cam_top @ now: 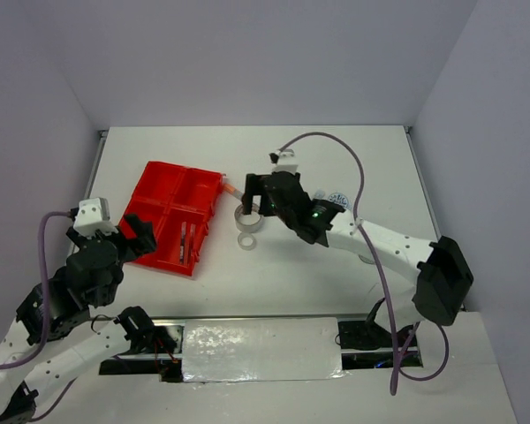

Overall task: Sort the stationery into containers
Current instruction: Pick up the stationery from the center of the board.

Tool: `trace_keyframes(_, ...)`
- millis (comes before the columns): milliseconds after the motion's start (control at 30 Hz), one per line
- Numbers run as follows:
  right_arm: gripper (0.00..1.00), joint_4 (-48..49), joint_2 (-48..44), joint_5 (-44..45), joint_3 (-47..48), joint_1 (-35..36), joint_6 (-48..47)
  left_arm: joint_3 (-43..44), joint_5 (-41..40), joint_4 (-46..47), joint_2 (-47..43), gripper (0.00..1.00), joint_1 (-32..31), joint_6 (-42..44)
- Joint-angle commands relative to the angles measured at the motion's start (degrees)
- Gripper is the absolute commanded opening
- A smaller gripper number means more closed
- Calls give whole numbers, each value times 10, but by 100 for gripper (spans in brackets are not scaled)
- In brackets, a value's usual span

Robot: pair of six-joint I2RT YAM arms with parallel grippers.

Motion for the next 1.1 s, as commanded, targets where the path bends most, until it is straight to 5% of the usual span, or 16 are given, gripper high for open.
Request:
trace_keyframes(0,100,-75,-68,58,-55,-18,7,2,48,47,33,99,40,12)
trace_keyframes(100,100,-120,-118,103,-93,-41,25,7,165,68,81,99,94,-10)
trace_keyframes(267,99,-176,-165,36,-129,-201,23,4,351,126,194,99,179,19)
trace_keyframes(467,100,-190,-121,-30,-114,-321,-56,5,336,104,224,99,191,46)
trace_keyframes(800,100,-169,57,-60,-16,-365,-120,-18,340,109,205,99,191,55)
trace_keyframes(1067,99,-153,110,-68,-9,-372,-127,-21,349,112,205,99,191,61)
